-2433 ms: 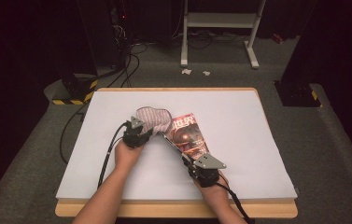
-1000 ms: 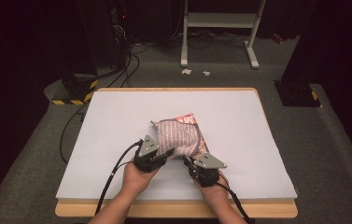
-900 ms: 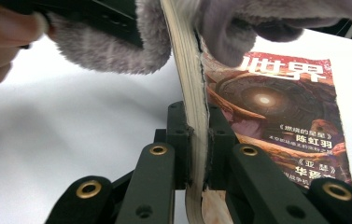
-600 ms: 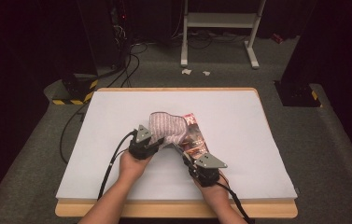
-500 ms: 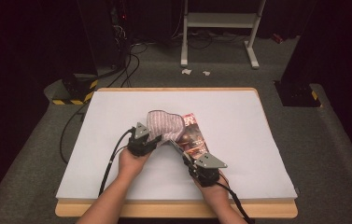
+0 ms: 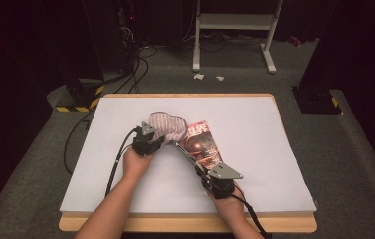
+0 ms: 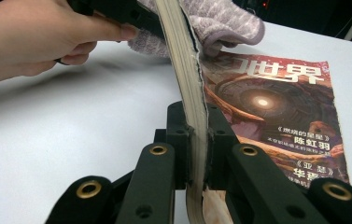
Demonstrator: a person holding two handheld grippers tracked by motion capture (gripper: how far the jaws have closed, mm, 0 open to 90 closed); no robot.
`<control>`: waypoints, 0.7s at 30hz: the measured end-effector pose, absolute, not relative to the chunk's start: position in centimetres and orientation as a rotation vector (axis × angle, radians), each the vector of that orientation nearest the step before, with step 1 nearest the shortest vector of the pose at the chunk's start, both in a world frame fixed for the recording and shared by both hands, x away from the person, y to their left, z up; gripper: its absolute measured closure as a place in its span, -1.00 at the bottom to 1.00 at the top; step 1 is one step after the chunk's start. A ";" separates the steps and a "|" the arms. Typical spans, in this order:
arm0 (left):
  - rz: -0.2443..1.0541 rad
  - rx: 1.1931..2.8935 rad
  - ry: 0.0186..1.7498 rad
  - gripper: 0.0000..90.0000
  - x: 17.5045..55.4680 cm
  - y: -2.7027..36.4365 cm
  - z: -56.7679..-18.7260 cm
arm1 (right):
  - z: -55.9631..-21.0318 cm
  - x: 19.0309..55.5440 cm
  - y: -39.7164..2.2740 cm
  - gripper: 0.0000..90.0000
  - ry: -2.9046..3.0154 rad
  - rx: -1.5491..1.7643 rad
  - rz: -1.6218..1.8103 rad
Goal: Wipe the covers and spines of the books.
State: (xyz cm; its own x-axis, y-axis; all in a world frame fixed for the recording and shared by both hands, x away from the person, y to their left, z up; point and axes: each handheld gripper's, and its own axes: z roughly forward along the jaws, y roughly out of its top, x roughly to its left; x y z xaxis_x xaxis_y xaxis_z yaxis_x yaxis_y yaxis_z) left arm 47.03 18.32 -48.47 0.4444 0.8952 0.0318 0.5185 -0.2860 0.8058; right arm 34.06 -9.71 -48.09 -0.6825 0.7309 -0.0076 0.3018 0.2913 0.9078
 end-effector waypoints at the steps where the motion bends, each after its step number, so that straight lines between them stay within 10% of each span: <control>1: 0.635 1.942 1.199 0.59 47.2 18.5 -48.6 | -48.1 34.1 -9.7 0.86 2.141 0.924 1.368; 21: 0.709 1.871 1.318 0.60 46.4 24.4 -46.4 | -48.2 34.1 -9.9 0.86 2.141 0.923 1.376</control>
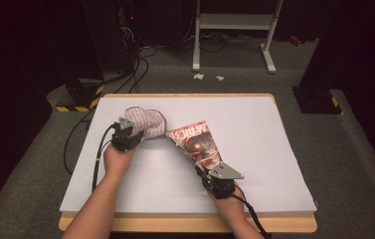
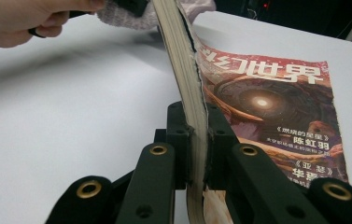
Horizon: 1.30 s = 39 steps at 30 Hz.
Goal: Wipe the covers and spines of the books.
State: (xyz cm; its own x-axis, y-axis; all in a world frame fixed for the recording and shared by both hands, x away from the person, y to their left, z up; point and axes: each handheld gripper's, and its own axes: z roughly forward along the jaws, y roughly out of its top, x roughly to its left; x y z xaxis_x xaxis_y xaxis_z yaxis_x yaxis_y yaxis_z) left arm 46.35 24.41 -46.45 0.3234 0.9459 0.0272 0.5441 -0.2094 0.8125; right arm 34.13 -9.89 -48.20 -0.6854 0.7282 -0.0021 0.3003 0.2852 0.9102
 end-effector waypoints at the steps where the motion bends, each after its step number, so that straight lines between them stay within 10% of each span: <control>1: 0.710 1.870 1.324 0.60 46.2 24.7 -46.4 | -48.2 34.1 -9.9 0.86 2.140 0.924 1.376; 39: 0.604 1.862 1.429 0.45 42.2 28.9 -49.4 | -48.1 34.1 -9.9 0.86 2.138 0.912 1.365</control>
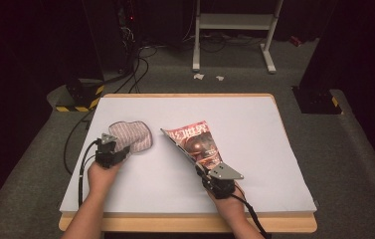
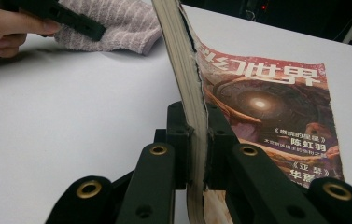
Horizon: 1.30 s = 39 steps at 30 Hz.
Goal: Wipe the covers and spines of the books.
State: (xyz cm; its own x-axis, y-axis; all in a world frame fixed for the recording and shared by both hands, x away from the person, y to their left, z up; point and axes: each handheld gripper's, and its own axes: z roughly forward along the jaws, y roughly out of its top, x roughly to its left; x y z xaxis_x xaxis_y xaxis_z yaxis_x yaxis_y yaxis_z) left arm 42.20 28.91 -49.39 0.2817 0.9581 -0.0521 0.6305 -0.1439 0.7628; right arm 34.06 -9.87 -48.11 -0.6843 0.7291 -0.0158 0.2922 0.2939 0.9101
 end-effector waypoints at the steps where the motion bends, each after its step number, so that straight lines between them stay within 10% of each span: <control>1: 0.605 1.866 1.428 0.44 42.2 28.9 -49.4 | -48.1 34.1 -9.9 0.86 2.138 0.912 1.365; 16: 0.583 1.863 1.416 -0.31 40.7 28.9 -48.5 | -48.1 34.1 -9.9 0.86 2.137 0.912 1.364; 39: 0.559 1.826 1.231 -0.23 35.5 24.7 -47.2 | -47.8 34.0 -9.9 0.87 2.118 0.909 1.360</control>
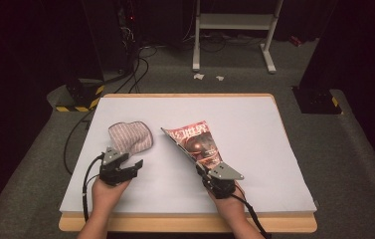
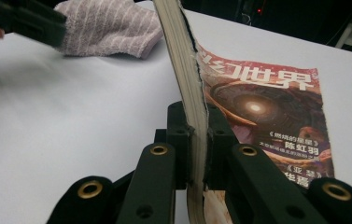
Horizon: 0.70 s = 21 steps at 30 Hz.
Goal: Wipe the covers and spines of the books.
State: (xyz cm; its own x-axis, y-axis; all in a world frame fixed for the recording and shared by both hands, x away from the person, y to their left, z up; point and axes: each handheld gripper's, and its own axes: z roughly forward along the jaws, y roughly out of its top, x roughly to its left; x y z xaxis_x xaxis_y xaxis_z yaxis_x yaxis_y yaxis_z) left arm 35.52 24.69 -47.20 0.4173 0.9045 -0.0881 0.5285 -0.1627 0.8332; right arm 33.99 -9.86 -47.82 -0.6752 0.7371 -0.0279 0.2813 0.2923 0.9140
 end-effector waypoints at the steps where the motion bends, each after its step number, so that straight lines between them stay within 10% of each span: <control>1: 0.551 1.827 1.231 -0.22 35.6 24.5 -47.5 | -47.7 34.0 -9.9 0.87 2.114 0.913 1.362; 21: 0.536 1.829 1.185 -0.13 35.7 25.0 -48.2 | -42.7 35.5 -10.8 0.88 1.961 0.901 1.383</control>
State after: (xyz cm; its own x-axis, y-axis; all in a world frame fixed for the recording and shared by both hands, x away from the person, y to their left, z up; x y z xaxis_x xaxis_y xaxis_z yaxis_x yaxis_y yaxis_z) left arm 35.71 24.99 -48.23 0.4549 0.8853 -0.0969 0.5118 -0.1708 0.8419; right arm 35.52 -10.80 -42.74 -0.6100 0.7893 -0.0696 0.1993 0.2379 0.9506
